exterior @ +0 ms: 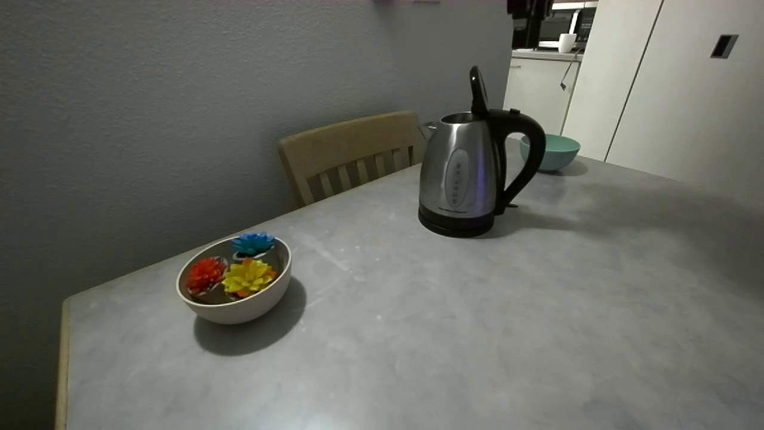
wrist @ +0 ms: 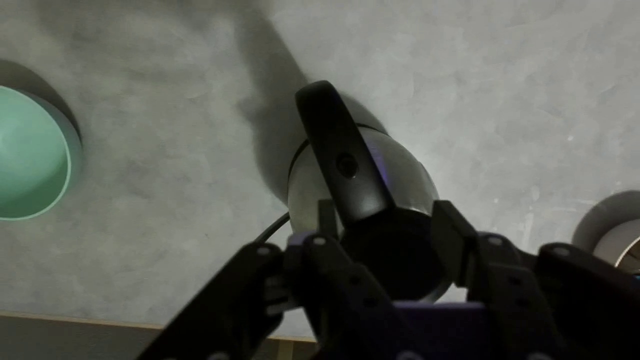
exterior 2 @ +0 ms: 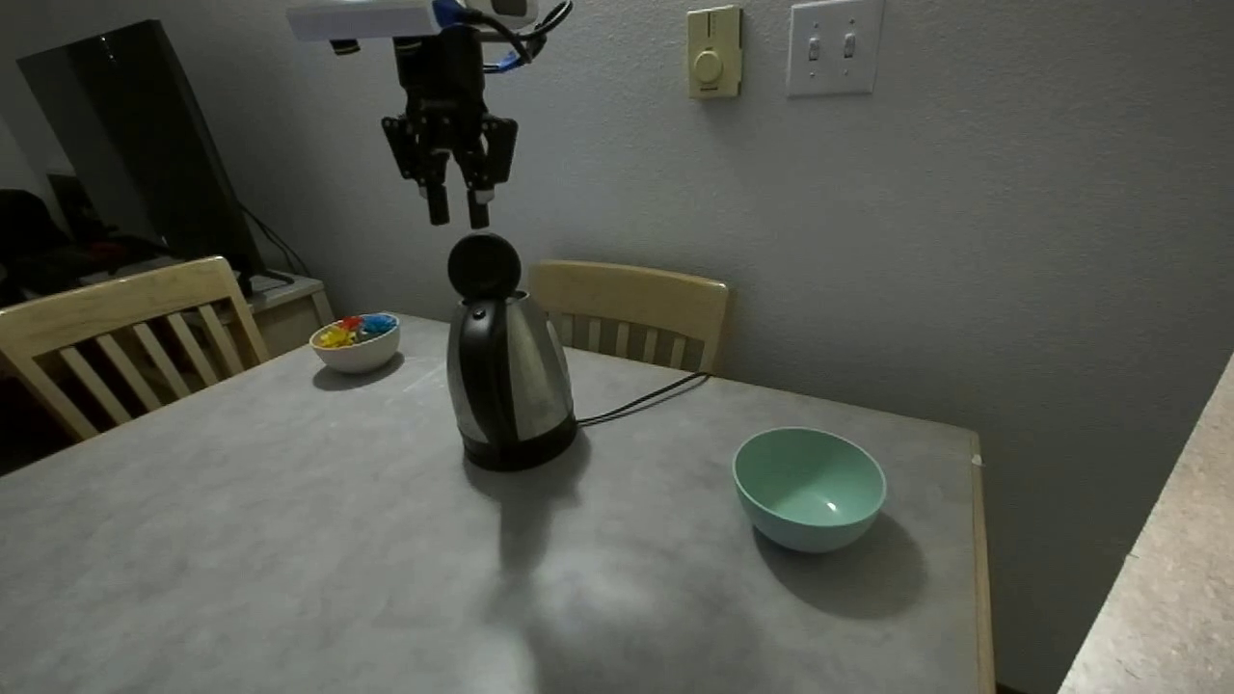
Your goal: Open the kettle lid
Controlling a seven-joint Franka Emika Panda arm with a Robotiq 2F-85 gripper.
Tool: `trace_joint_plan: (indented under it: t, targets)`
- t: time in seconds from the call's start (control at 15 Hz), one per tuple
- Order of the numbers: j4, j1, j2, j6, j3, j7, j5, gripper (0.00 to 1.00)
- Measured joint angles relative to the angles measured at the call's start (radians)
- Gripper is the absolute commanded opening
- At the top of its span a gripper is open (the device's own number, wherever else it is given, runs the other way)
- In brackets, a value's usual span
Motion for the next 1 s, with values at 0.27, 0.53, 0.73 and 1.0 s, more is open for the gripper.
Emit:
trace_joint_plan:
  t: [0.27, 0.53, 0.73, 1.0]
  targets:
    - [0.0, 0.011, -0.02, -0.017, 0.002, 0.005, 0.0, 1.0]
    - [0.003, 0.032, -0.035, -0.069, 0.012, 0.011, 0.0, 1.0]
    - [0.005, 0.052, -0.035, -0.108, 0.015, 0.016, 0.0, 1.0]
    - [0.011, 0.066, -0.035, -0.146, 0.02, 0.019, 0.0, 1.0]
